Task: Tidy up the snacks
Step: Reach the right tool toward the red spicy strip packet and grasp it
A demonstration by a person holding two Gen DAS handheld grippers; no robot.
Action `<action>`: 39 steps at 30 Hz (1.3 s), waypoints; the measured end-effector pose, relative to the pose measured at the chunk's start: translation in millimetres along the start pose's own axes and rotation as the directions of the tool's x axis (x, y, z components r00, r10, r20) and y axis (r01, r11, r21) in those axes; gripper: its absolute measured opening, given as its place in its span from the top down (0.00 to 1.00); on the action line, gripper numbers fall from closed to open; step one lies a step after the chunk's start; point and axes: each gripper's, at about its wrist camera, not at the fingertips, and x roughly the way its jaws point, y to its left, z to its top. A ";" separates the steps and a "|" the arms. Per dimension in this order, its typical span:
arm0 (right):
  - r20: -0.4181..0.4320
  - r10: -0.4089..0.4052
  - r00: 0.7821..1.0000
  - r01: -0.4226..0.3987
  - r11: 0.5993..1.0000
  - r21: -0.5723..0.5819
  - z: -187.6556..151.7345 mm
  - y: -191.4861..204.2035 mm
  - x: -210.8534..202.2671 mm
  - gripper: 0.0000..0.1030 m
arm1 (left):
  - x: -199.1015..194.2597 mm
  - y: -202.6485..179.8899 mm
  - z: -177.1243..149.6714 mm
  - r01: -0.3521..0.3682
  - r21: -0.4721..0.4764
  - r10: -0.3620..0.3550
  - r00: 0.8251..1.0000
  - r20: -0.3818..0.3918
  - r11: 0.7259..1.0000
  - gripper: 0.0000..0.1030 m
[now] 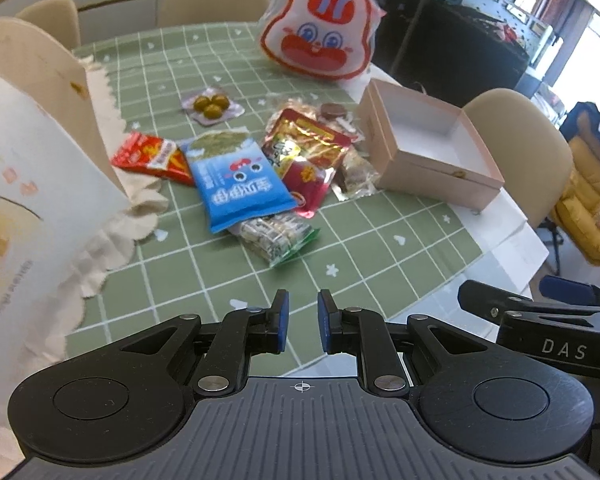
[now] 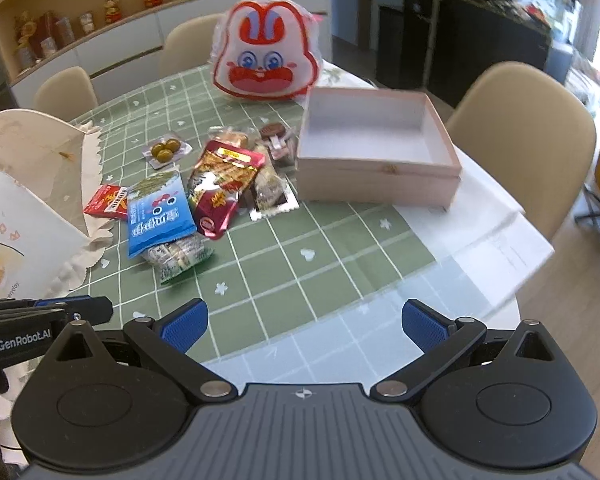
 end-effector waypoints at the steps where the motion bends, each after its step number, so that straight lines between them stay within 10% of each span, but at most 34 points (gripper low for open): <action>1: 0.010 0.008 1.000 -0.008 1.000 -0.019 0.2 -0.3 5.0 0.00 | 5.4 3.2 0.3 0.020 -0.016 -0.020 1.000 -0.004 1.000 0.82; 8: 0.032 0.078 0.996 -0.071 0.979 -0.190 3.8 11.0 45.1 0.00 | 30.6 26.6 -5.9 0.090 -0.139 -0.094 0.995 -0.025 0.986 0.82; 19: -0.034 0.339 0.940 -0.325 0.863 -0.387 40.7 88.7 135.6 0.00 | 19.7 82.0 -31.7 -0.061 -0.348 0.047 0.998 -0.050 0.936 0.82; 29: -0.085 0.286 0.955 -0.290 0.827 -0.482 62.5 163.6 193.6 0.01 | 12.5 85.2 -40.9 -0.070 -0.370 0.055 0.997 -0.052 0.926 0.82; 31: -0.083 0.298 0.951 -0.301 0.830 -0.469 61.9 161.0 190.2 0.15 | 13.1 87.3 -40.2 -0.067 -0.377 0.053 0.997 -0.049 0.924 0.82; 39: -0.095 0.318 0.943 -0.332 0.889 -0.315 48.1 75.2 143.3 0.17 | 30.5 82.1 -25.7 -0.022 -0.354 0.004 0.999 -0.053 0.935 0.82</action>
